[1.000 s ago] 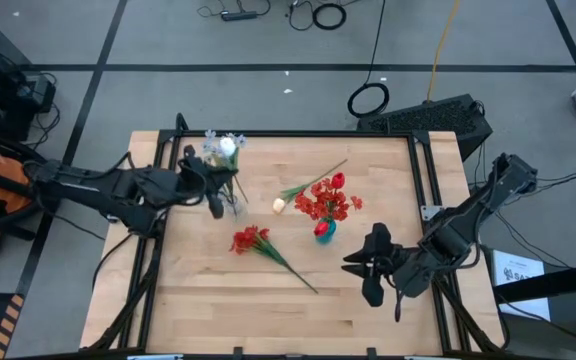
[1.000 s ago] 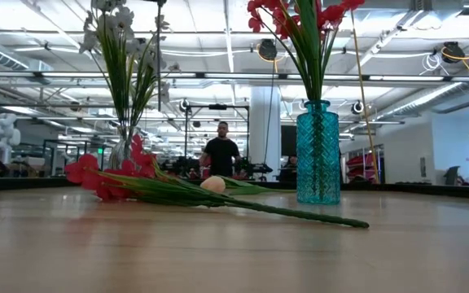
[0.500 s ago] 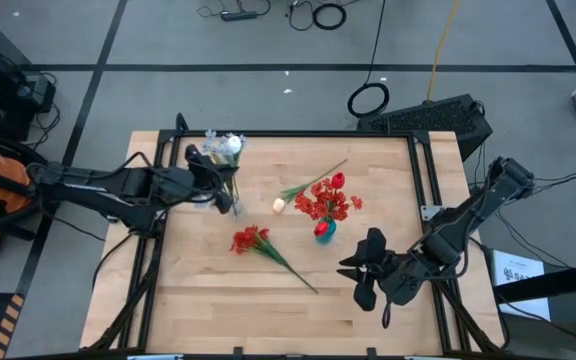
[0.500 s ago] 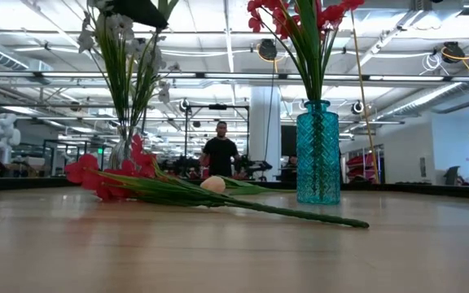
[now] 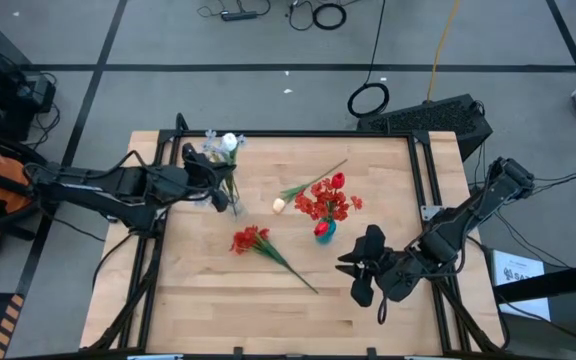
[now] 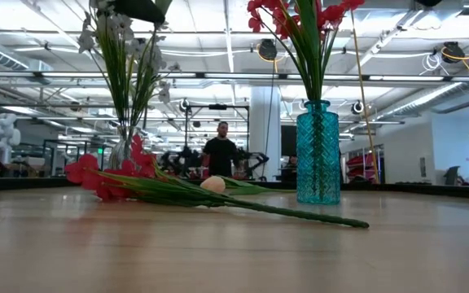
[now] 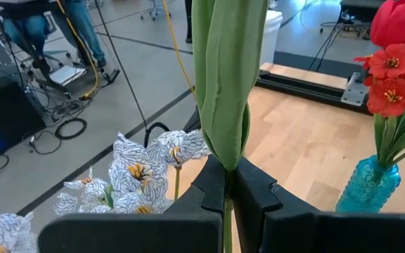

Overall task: Sort flowers into vase by color
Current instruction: Put the white tulip into the transparent vase

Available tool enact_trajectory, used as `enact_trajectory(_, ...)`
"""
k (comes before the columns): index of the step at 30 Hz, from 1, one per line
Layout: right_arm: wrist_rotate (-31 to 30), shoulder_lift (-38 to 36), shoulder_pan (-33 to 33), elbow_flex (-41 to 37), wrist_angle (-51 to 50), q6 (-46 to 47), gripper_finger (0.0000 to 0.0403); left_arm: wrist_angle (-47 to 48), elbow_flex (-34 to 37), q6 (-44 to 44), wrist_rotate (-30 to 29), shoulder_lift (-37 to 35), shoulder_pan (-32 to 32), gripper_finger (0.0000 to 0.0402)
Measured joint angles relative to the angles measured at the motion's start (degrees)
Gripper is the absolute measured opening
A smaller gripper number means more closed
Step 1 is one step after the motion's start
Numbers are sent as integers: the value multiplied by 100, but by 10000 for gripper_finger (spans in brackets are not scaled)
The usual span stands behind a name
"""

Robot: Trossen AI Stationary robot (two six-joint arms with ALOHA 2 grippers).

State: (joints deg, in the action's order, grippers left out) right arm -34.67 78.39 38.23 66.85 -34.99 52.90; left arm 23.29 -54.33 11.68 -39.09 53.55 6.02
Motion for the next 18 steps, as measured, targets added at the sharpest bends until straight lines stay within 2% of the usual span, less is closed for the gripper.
enact_trajectory(10,2,-2,-64,0,-2,0,90,248,-2,8,0,-201,0,11)
enact_trajectory(18,2,-2,-72,0,-2,0,90,463,42,380,7,-187,11,11)
